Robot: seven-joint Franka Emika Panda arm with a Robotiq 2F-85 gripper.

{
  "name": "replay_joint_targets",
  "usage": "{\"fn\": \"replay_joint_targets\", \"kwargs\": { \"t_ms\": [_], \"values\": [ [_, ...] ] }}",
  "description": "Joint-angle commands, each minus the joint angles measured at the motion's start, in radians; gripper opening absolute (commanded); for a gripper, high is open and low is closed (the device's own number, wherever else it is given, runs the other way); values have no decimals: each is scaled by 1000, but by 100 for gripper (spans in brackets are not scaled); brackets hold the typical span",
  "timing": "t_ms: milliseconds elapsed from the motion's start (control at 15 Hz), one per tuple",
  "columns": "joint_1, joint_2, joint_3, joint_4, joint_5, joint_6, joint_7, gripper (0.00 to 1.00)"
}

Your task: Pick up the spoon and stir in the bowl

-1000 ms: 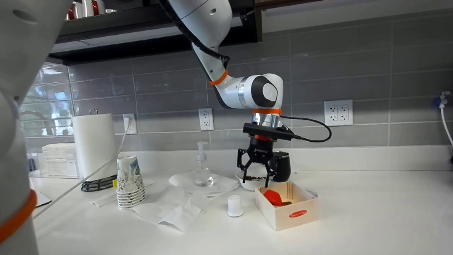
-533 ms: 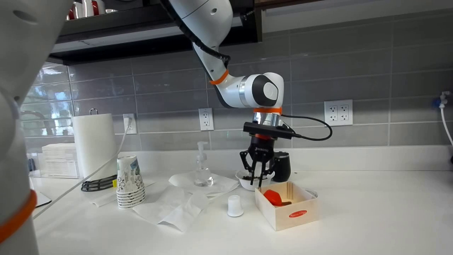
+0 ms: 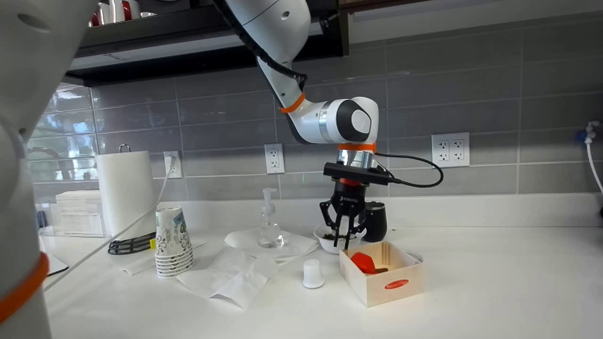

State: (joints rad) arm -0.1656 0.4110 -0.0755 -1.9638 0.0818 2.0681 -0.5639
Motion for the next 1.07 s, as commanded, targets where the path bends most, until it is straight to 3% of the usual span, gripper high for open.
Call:
{"fn": "replay_joint_targets", "kwargs": {
  "t_ms": [0,600,1000],
  "values": [
    [3,-32,5,21,-62,-80,67,6],
    [63,42,9,220,-201,-341,250,6],
    [72,147,33,330,-211,-402,243,6]
  ]
}}
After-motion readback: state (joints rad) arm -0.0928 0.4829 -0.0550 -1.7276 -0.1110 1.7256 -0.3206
